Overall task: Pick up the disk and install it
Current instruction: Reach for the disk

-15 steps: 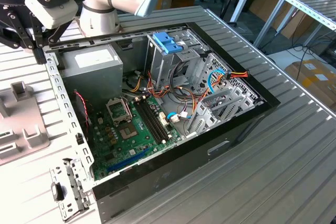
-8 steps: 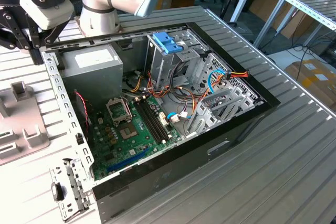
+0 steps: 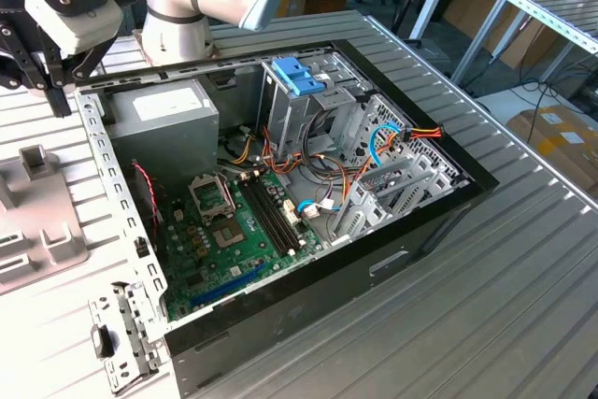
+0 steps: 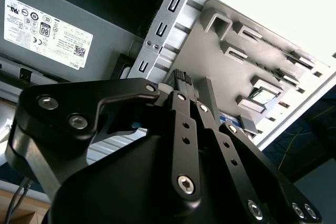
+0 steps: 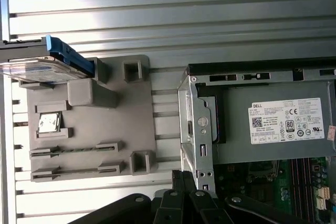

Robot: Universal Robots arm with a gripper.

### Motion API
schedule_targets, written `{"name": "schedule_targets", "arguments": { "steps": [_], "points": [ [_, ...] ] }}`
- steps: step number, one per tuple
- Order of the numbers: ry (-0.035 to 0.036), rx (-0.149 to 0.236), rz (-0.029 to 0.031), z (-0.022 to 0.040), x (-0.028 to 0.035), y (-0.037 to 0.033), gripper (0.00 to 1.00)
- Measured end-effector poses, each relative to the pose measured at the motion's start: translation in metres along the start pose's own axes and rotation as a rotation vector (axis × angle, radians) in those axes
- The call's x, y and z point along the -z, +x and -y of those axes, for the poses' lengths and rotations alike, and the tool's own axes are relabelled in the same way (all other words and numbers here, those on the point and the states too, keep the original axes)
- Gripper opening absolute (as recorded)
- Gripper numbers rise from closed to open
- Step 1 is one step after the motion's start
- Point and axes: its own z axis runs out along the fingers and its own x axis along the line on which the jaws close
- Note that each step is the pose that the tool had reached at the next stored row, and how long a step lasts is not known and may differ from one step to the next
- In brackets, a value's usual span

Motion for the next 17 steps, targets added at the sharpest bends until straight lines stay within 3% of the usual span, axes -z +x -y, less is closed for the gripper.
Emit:
{"name": "schedule_targets", "arguments": {
  "steps": [17],
  "points": [
    [-0.0001,0.0,0.0001,0.0008,0.0001,0.0109,0.11]
  ]
}}
